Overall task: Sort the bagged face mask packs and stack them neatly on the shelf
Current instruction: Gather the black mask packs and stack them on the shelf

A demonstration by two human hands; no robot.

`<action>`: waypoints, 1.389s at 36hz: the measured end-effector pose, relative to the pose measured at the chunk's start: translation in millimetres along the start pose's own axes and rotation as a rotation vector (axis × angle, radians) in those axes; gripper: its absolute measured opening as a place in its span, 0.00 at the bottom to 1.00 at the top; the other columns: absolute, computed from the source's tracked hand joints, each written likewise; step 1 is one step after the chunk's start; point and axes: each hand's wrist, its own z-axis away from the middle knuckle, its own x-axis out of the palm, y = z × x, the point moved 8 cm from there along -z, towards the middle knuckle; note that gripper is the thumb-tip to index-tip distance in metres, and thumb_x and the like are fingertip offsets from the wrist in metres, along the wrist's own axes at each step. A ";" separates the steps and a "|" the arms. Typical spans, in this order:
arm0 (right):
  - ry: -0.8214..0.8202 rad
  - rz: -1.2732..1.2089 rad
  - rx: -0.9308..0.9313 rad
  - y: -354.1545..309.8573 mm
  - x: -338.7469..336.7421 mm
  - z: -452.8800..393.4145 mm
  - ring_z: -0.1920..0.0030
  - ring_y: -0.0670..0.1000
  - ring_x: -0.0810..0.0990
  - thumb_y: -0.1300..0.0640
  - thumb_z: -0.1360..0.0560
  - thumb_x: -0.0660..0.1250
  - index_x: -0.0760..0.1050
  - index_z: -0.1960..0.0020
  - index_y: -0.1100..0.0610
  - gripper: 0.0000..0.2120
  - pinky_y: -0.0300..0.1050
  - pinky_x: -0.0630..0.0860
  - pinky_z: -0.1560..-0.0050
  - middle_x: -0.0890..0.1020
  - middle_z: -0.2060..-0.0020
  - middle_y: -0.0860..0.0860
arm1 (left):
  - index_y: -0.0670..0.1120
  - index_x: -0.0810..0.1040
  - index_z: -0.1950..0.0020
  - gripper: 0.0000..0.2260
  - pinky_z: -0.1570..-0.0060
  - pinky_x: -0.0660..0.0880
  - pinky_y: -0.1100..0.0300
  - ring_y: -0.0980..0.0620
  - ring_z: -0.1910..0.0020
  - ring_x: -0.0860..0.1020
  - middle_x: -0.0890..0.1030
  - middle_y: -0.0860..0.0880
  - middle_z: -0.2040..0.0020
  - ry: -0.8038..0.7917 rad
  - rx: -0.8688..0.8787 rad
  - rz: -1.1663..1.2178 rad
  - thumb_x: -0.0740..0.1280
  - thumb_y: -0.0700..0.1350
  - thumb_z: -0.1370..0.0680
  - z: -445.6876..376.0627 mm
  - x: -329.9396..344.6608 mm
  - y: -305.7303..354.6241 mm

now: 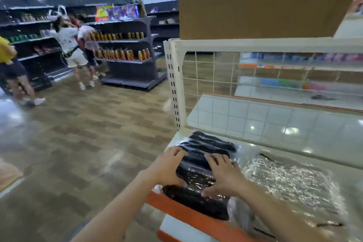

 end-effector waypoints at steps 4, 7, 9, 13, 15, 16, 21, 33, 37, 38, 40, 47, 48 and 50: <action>-0.018 -0.041 0.094 10.9 5.7 11.9 0.24 0.55 0.42 0.38 0.33 0.71 0.38 0.23 0.51 0.54 0.59 0.45 0.26 0.43 0.23 0.51 | 0.49 0.55 0.25 0.44 0.28 0.57 0.49 0.46 0.26 0.53 0.55 0.48 0.26 -0.141 0.072 -0.015 0.74 0.60 0.33 -20.3 16.5 -5.8; -0.023 -0.031 0.173 10.0 12.5 16.2 0.24 0.57 0.39 0.38 0.33 0.71 0.36 0.23 0.51 0.56 0.58 0.44 0.26 0.38 0.24 0.54 | 0.50 0.50 0.23 0.49 0.26 0.50 0.45 0.44 0.24 0.46 0.47 0.46 0.23 -0.175 0.134 -0.077 0.73 0.63 0.35 -30.2 20.9 -6.5; -0.047 -0.018 0.217 6.5 15.2 16.3 0.24 0.57 0.36 0.38 0.34 0.72 0.34 0.24 0.51 0.57 0.58 0.42 0.26 0.35 0.25 0.55 | 0.51 0.44 0.22 0.53 0.26 0.43 0.43 0.45 0.24 0.41 0.42 0.46 0.23 -0.216 0.149 -0.086 0.73 0.64 0.35 -33.6 23.8 -9.6; -0.058 -0.027 0.284 2.8 12.0 12.7 0.24 0.56 0.37 0.40 0.35 0.74 0.34 0.24 0.50 0.58 0.58 0.42 0.26 0.38 0.24 0.55 | 0.52 0.41 0.22 0.54 0.27 0.40 0.40 0.46 0.24 0.40 0.41 0.48 0.22 -0.275 0.204 -0.082 0.72 0.66 0.36 -38.7 28.1 -17.6; -0.044 -0.040 0.319 1.6 10.6 12.2 0.24 0.56 0.40 0.40 0.35 0.74 0.35 0.23 0.50 0.58 0.57 0.42 0.26 0.42 0.23 0.54 | 0.52 0.43 0.22 0.53 0.27 0.43 0.40 0.45 0.24 0.44 0.45 0.47 0.22 -0.281 0.241 -0.079 0.72 0.67 0.36 -40.4 28.4 -20.1; -0.039 -0.050 0.339 1.0 10.6 12.8 0.24 0.56 0.41 0.40 0.35 0.74 0.36 0.23 0.50 0.58 0.56 0.43 0.26 0.43 0.23 0.54 | 0.52 0.44 0.22 0.52 0.27 0.45 0.41 0.44 0.24 0.46 0.47 0.47 0.22 -0.272 0.261 -0.090 0.71 0.67 0.35 -40.7 27.1 -19.2; 0.004 -0.112 0.395 -6.1 8.2 8.8 0.24 0.57 0.40 0.45 0.34 0.75 0.38 0.23 0.50 0.56 0.56 0.49 0.26 0.43 0.24 0.53 | 0.51 0.48 0.23 0.49 0.27 0.52 0.43 0.44 0.25 0.51 0.54 0.48 0.24 -0.133 0.309 -0.126 0.70 0.66 0.34 -42.1 17.7 -20.1; 0.399 -0.827 0.624 36.8 -12.6 -16.4 0.25 0.57 0.56 0.38 0.26 0.63 0.52 0.24 0.55 0.39 0.54 0.57 0.26 0.55 0.25 0.55 | 0.44 0.59 0.25 0.38 0.29 0.59 0.51 0.44 0.27 0.61 0.60 0.42 0.26 -0.028 -0.036 0.677 0.64 0.64 0.27 -77.5 -0.1 -82.3; 0.403 -0.844 0.697 54.7 -18.9 -26.6 0.27 0.59 0.59 0.43 0.23 0.61 0.52 0.24 0.59 0.35 0.54 0.59 0.29 0.57 0.25 0.57 | 0.39 0.64 0.28 0.38 0.33 0.66 0.52 0.44 0.34 0.71 0.71 0.41 0.31 -0.082 -0.165 0.876 0.63 0.66 0.27 -98.9 6.4 -91.9; 0.396 -0.837 0.712 59.1 -19.3 -29.0 0.27 0.60 0.60 0.45 0.22 0.61 0.53 0.25 0.60 0.34 0.54 0.60 0.28 0.58 0.26 0.59 | 0.38 0.64 0.28 0.36 0.33 0.65 0.53 0.44 0.34 0.71 0.71 0.42 0.31 -0.091 -0.173 0.883 0.63 0.64 0.26 -104.1 8.0 -92.6; 0.374 -0.777 0.733 66.9 -20.5 -35.1 0.28 0.62 0.60 0.48 0.21 0.61 0.53 0.25 0.62 0.32 0.56 0.60 0.28 0.59 0.26 0.60 | 0.39 0.66 0.29 0.33 0.32 0.64 0.53 0.45 0.33 0.70 0.70 0.43 0.31 -0.094 -0.183 0.871 0.61 0.62 0.23 -114.5 11.2 -93.4; 0.330 -0.801 0.807 90.7 -13.5 -51.0 0.30 0.61 0.66 0.44 0.23 0.62 0.47 0.24 0.60 0.38 0.53 0.64 0.32 0.65 0.29 0.60 | 0.38 0.63 0.27 0.30 0.32 0.62 0.54 0.45 0.31 0.67 0.68 0.44 0.30 -0.130 -0.184 0.954 0.57 0.58 0.20 -129.1 10.0 -72.0; 0.327 -0.802 0.821 94.9 -10.8 -52.2 0.31 0.61 0.67 0.44 0.24 0.62 0.48 0.24 0.60 0.38 0.53 0.65 0.33 0.66 0.29 0.60 | 0.39 0.63 0.27 0.31 0.31 0.63 0.53 0.45 0.31 0.67 0.68 0.44 0.29 -0.124 -0.181 0.980 0.58 0.60 0.21 -133.0 13.2 -72.7; 0.348 -0.839 0.840 100.6 -7.8 -52.3 0.32 0.61 0.68 0.45 0.25 0.64 0.49 0.25 0.62 0.39 0.53 0.68 0.35 0.67 0.31 0.59 | 0.41 0.63 0.27 0.32 0.34 0.66 0.53 0.47 0.33 0.70 0.69 0.45 0.30 -0.127 -0.204 1.062 0.59 0.62 0.23 -140.3 21.2 -77.1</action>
